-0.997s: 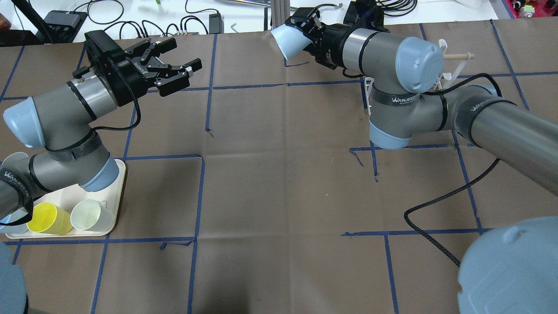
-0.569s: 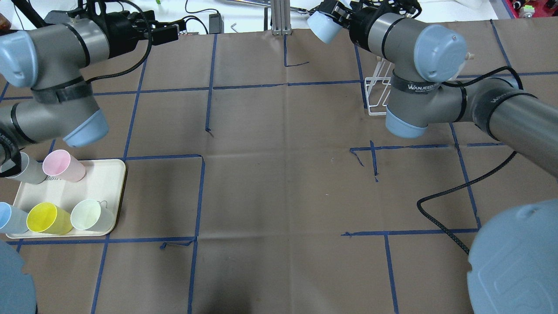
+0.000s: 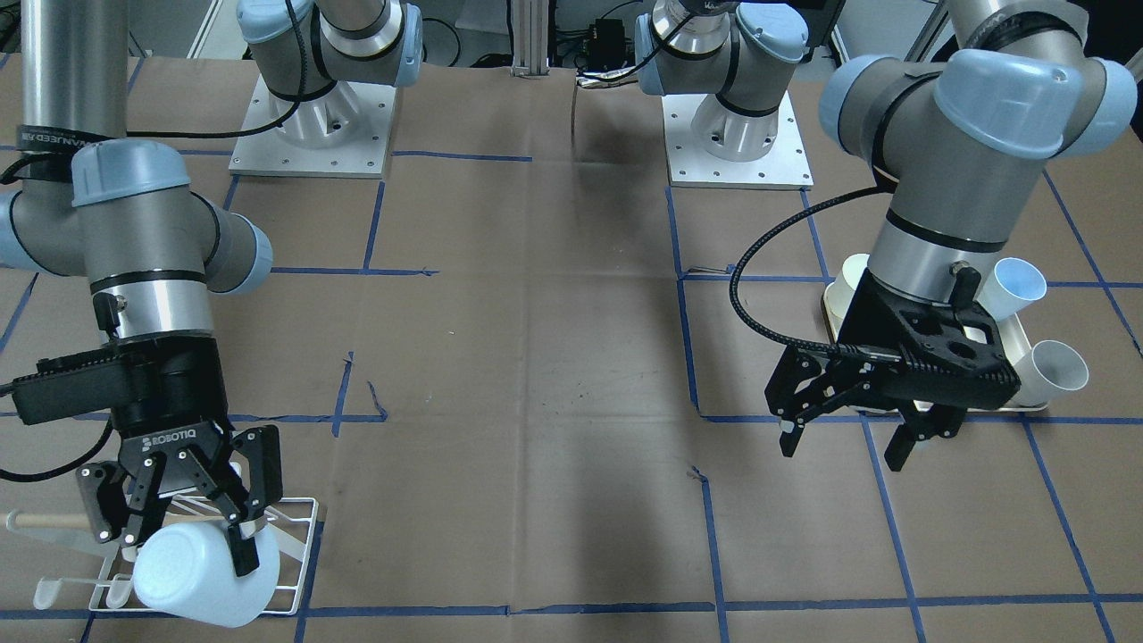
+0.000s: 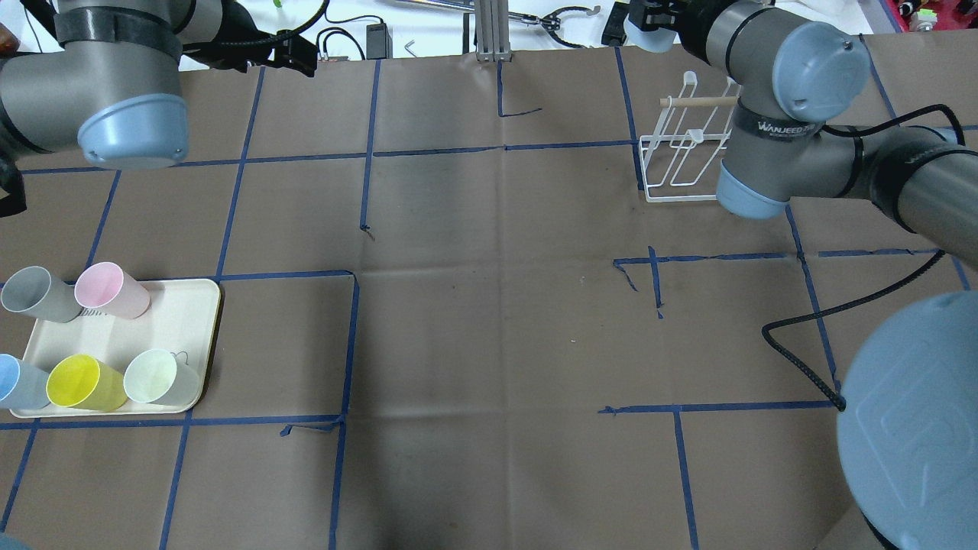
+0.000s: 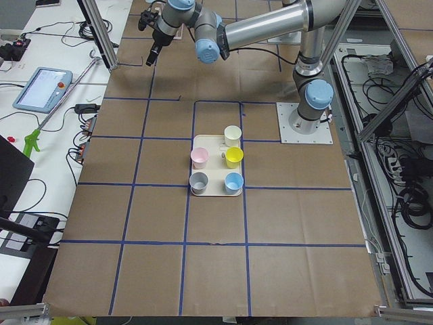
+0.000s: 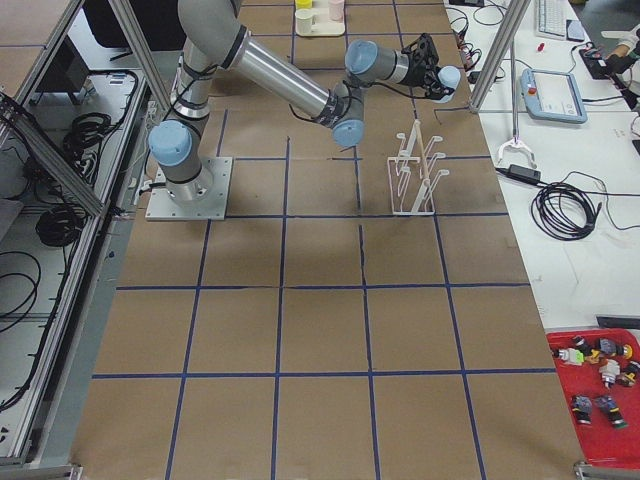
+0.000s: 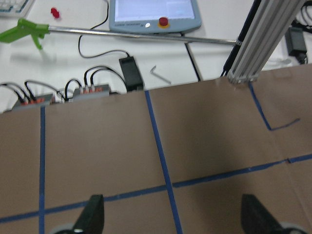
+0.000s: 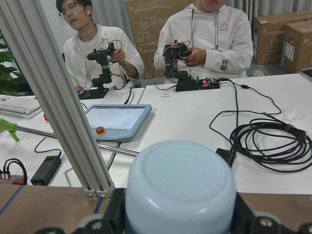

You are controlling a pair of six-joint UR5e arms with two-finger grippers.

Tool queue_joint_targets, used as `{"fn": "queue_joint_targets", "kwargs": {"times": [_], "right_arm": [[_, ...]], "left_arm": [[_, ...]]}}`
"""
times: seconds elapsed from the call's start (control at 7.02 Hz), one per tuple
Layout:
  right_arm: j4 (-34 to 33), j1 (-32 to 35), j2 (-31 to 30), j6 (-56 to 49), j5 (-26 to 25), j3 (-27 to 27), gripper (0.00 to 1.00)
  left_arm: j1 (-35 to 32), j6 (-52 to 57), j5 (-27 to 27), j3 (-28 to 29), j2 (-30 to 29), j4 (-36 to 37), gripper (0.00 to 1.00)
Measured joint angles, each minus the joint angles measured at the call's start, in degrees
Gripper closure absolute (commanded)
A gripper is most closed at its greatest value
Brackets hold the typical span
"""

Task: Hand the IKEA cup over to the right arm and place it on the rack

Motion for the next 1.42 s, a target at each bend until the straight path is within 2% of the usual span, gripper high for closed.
{"fn": "queue_joint_targets", "kwargs": {"times": [0.14, 0.43, 0.57, 0.85, 1.42], "right_arm": [[0.0, -0.51, 1.43, -4.78, -1.52, -1.09, 0.67], [0.03, -1.18, 3.55, -7.67, -3.14, -1.74, 0.67], [0.11, -2.19, 4.25, -8.0, -3.3, -1.73, 0.67], [0.1, -3.79, 5.51, -8.98, -3.32, -1.43, 0.67], [-0.02, -3.85, 5.92, -9.94, -3.34, -0.02, 0.67]], "left_arm": [[-0.4, -2.41, 2.11, 0.65, 2.78, -10.03, 0.0], [-0.33, -4.68, 3.59, 2.53, 8.54, -27.63, 0.0], [-0.28, -5.73, 3.93, 2.76, 10.58, -32.27, 0.0], [-0.45, -7.99, 3.65, 2.09, 12.41, -34.95, 0.0], [-1.51, -12.04, 3.85, 1.49, 12.86, -35.29, 0.0]]}}
